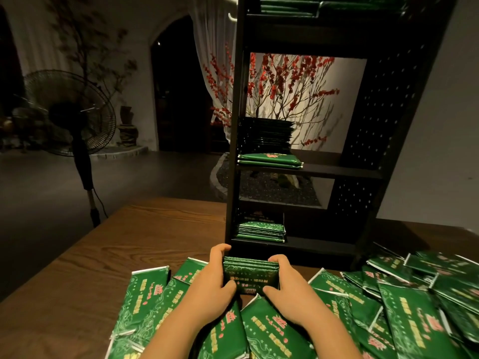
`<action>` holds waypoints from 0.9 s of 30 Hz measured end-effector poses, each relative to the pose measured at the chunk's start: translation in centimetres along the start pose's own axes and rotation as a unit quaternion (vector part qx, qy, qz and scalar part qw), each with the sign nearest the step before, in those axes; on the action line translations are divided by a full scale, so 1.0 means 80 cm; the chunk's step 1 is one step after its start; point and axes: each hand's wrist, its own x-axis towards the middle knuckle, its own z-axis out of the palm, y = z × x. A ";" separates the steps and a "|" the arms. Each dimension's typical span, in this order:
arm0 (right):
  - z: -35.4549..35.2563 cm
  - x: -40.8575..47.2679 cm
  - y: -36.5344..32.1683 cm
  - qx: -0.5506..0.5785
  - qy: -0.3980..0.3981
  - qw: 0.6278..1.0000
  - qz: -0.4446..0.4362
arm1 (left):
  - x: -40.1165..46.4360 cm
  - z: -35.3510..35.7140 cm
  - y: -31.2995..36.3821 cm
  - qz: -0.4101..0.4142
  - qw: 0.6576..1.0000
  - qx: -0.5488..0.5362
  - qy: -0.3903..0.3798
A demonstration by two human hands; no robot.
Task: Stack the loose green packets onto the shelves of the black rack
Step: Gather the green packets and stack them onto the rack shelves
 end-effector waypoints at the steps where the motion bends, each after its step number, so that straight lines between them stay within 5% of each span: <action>1: -0.001 0.000 -0.001 0.005 0.004 1.000 -0.003 | 0.000 0.000 0.001 0.003 1.000 0.001 0.005; 6: -0.010 -0.003 -0.004 0.105 0.073 0.991 -0.032 | -0.001 -0.010 0.009 0.028 0.995 -0.074 0.062; 11: -0.027 -0.009 -0.013 0.269 0.092 0.957 -0.051 | -0.004 -0.021 0.028 0.020 0.953 -0.299 0.055; 15: -0.036 -0.013 -0.017 0.378 0.096 0.920 -0.040 | -0.005 -0.023 0.040 0.021 0.955 -0.294 0.035; 27: -0.105 -0.017 -0.069 0.300 0.183 0.931 -0.104 | 0.035 -0.042 0.108 0.056 0.943 -0.322 0.065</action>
